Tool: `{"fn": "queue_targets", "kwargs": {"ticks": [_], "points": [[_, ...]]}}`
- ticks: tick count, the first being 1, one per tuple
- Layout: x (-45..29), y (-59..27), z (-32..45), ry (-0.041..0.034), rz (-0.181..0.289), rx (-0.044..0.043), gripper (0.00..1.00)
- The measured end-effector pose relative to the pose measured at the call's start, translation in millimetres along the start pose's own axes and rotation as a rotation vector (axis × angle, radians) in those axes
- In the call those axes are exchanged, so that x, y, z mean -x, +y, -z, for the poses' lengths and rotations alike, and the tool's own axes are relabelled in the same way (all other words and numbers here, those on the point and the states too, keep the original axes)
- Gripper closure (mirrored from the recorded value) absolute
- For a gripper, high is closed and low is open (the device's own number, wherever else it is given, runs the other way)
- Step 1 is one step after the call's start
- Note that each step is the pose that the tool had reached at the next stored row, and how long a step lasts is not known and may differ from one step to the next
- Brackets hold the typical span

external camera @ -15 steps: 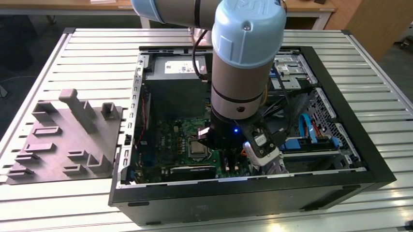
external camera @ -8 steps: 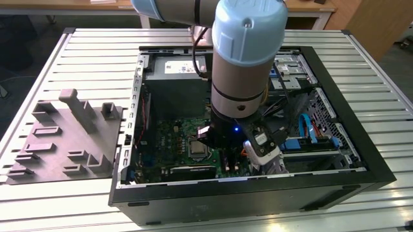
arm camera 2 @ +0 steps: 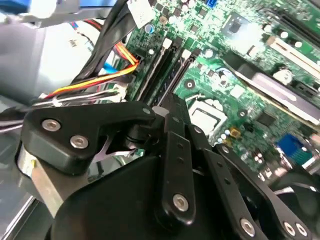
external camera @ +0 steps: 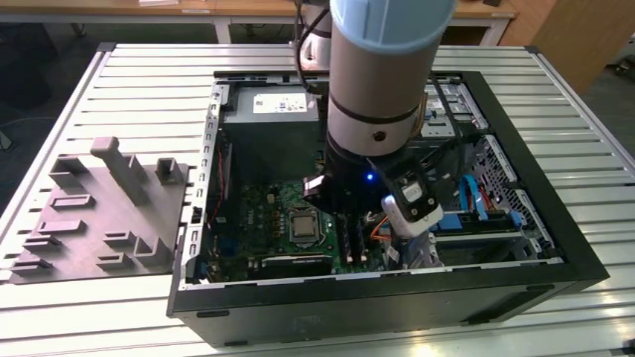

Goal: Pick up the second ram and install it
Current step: 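Press down the second ram until it locks into place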

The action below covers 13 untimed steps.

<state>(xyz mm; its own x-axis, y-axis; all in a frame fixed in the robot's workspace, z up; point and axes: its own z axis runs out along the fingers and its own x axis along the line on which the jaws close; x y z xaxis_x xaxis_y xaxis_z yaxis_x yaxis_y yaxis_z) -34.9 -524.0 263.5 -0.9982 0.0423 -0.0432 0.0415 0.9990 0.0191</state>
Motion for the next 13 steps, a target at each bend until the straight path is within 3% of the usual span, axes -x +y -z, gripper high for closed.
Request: {"fn": "queue_targets", "kwargs": {"ticks": [3,7,13], "points": [[0.5,0.2,11.3,0.0,0.0,0.0,0.9],[0.5,0.7,11.5,0.0001,0.0,-0.0001,0.9],[-0.2,15.3,10.9,0.0,0.0,-0.0001,0.9]]}}
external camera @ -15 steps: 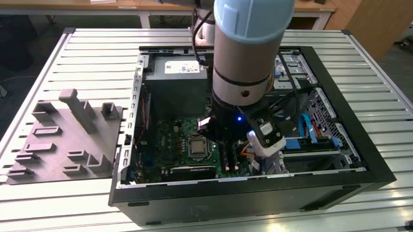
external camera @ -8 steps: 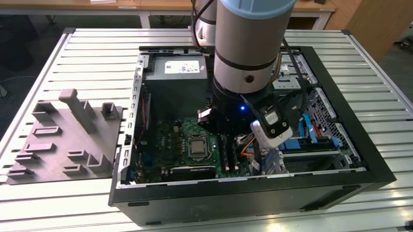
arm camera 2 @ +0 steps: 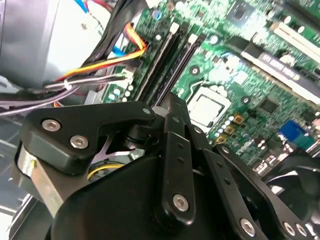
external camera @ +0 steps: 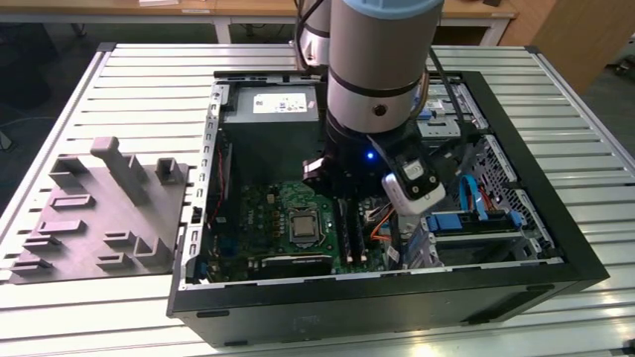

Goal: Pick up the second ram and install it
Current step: 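Press down the second ram until it locks into place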

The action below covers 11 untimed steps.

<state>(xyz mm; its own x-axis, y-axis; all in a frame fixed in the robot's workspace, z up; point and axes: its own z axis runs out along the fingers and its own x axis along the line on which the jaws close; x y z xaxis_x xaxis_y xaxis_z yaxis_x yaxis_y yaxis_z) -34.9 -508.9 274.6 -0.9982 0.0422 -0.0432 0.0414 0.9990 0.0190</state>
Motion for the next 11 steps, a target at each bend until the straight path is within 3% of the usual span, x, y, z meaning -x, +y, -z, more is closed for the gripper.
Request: {"fn": "queue_targets", "kwargs": {"ticks": [3,11], "points": [[-0.3,6.5,0.0,0.0001,0.0,-0.0001,0.9],[-0.2,7.0,2.6,0.0,0.0,0.0001,0.9]]}}
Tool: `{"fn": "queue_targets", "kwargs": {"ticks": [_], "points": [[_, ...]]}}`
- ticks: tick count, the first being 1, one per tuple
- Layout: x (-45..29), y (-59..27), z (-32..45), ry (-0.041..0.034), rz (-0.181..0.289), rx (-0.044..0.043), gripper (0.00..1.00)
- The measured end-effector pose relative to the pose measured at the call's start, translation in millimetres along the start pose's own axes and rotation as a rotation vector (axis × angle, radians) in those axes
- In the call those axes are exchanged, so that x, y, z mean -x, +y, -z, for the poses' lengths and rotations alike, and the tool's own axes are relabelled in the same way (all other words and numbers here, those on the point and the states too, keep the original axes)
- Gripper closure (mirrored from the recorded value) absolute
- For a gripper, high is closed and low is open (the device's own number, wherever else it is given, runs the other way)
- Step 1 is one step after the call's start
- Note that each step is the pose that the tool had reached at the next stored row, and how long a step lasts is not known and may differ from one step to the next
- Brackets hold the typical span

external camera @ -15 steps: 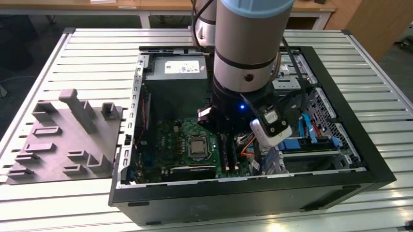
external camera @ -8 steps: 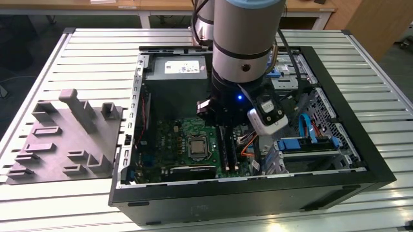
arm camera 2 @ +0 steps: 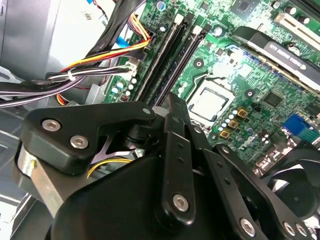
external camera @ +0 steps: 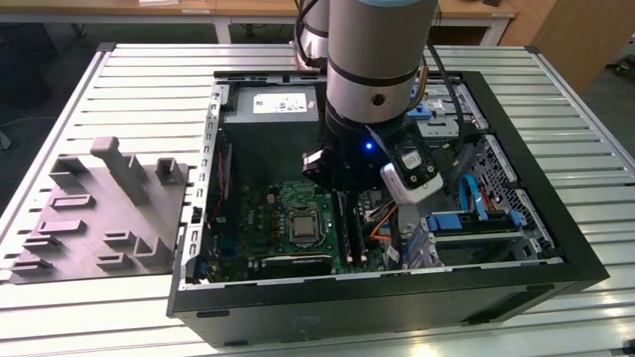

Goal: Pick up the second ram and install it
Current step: 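Press down the second ram until it locks into place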

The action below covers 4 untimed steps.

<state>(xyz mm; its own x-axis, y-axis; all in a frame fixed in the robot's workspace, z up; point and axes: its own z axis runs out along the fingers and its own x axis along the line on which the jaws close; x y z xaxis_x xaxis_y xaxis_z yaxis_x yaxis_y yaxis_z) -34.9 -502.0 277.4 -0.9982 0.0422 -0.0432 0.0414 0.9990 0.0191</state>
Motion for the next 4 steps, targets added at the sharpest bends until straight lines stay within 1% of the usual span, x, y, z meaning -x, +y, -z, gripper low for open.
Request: {"fn": "queue_targets", "kwargs": {"ticks": [4], "points": [[0.0,0.0,0.2,0.0,0.0,0.0,0.9]]}}
